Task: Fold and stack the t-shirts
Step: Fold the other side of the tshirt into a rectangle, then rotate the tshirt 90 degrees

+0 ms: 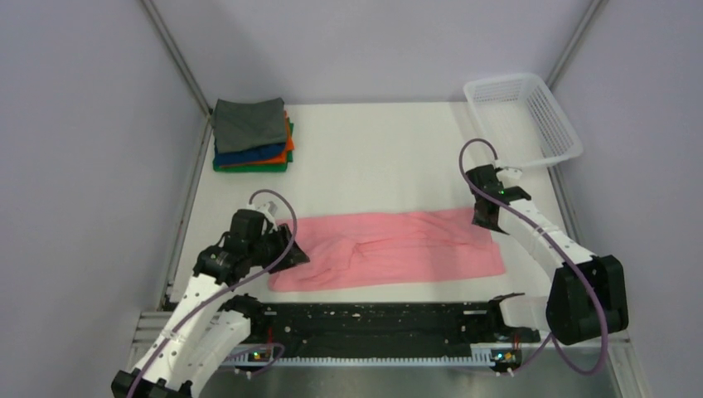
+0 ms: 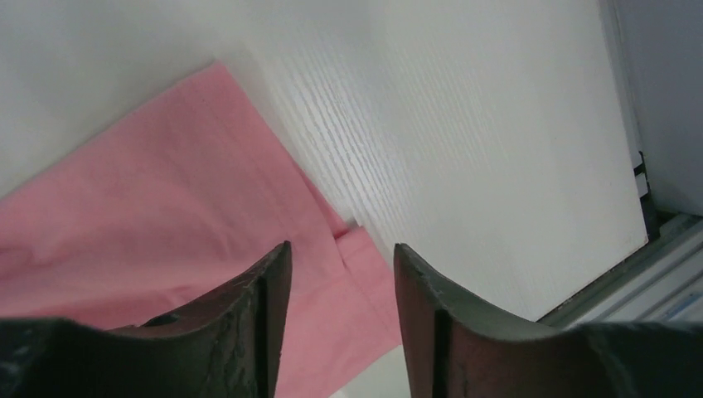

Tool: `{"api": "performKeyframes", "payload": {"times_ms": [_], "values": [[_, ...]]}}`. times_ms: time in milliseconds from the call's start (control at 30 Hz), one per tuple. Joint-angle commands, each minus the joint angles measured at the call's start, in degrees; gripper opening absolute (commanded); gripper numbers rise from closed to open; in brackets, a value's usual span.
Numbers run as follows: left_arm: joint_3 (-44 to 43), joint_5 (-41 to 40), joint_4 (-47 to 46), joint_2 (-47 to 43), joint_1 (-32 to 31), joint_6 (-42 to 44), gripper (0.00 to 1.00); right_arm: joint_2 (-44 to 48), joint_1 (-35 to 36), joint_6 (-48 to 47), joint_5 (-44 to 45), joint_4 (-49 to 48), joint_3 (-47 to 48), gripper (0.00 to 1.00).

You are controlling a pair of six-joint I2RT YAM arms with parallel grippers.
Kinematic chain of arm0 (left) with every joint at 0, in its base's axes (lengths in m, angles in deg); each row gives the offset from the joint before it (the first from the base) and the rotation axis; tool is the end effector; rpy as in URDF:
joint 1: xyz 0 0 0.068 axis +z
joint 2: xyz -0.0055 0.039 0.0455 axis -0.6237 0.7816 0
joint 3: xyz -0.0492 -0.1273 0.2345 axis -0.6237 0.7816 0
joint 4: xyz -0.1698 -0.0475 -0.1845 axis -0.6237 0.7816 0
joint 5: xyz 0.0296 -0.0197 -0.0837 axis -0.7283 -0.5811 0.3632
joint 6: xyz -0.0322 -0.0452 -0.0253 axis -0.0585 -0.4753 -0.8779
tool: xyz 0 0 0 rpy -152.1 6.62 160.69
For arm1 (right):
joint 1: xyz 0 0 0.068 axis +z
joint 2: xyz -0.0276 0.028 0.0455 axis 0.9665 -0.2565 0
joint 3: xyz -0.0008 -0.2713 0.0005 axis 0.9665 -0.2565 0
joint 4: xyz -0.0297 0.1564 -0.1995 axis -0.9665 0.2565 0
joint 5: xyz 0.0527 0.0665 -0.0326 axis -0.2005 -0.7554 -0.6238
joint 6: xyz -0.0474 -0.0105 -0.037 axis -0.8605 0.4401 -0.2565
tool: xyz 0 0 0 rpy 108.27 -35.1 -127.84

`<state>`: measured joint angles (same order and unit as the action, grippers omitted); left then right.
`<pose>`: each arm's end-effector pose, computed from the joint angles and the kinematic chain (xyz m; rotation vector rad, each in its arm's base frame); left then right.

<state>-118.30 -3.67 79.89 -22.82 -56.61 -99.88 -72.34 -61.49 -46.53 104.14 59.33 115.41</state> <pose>0.1277 -0.0546 0.2352 -0.2840 2.5340 -0.7408 0.2241 0.0286 0.2122 0.5102 2.4764 -0.5143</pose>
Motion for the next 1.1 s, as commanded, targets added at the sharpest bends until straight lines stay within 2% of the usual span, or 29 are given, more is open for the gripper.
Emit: {"api": "performKeyframes", "payload": {"times_ms": [0, 33, 67, 200, 233, 300, 433, 500, 600, 700, 767, 833, 900, 1067], "values": [[4.2, 6.2, 4.0, -6.2, -0.2, -2.0, 0.65, 0.1, -0.5, 4.3, 3.1, 3.0, 1.7, 0.56], [4.9, 7.7, 3.8, -7.5, -0.2, -2.1, 0.95, 0.3, -0.5, 4.6, 3.2, 3.0, 2.1, 0.61], [5.3, 8.5, 3.4, -8.5, -0.2, -2.4, 0.98, 0.6, -0.5, 4.5, 3.3, 2.9, 2.3, 0.66], [4.2, 7.4, -1.6, -8.0, -0.2, -3.2, 0.99, 3.5, -0.5, 2.0, -0.3, 0.0, 2.0, 0.86], [3.9, 7.3, -3.8, -6.7, -0.2, -3.6, 0.99, 4.9, -0.5, -0.2, -3.2, -2.0, 1.2, 0.93], [2.9, 7.5, -8.4, -2.7, -0.2, -4.2, 0.99, 7.6, -0.5, -3.3, -11.2, -7.3, -1.0, 0.98], [3.2, 9.9, -19.4, 9.2, -0.2, -7.6, 0.99, 10.8, -0.5, -6.4, -33.8, -22.1, -7.8, 0.99], [4.5, 11.7, -26.0, 16.2, -0.3, -10.1, 0.99, 9.5, -0.5, -5.9, -42.0, -29.1, -10.9, 0.99], [3.6, 9.1, -31.2, 27.4, -0.3, -12.6, 0.99, 4.7, -0.5, -4.5, -47.4, -34.7, -13.0, 0.99], [0.8, 7.9, -36.1, 38.2, -0.3, -14.0, 0.99, -0.6, -0.4, -4.2, -47.9, -35.4, -12.9, 0.99], [-3.5, 5.8, -35.1, 45.4, -0.3, -13.3, 0.99, -2.4, 0.0, -3.9, -48.0, -34.3, -13.0, 0.99], [-11.2, -0.2, -29.4, 52.6, -0.3, -11.3, 0.99, -1.7, 0.9, -3.4, -47.2, -33.4, -14.4, 0.99], [-21.2, -6.2, -22.9, 59.6, -0.2, -9.7, 0.99, 1.0, 2.2, -2.5, -46.0, -32.3, -16.4, 0.99], [-48.9, -7.9, -12.9, 80.6, -0.2, -7.9, 0.99, 9.6, 5.5, -0.3, -50.1, -30.9, -23.1, 0.99]]}}
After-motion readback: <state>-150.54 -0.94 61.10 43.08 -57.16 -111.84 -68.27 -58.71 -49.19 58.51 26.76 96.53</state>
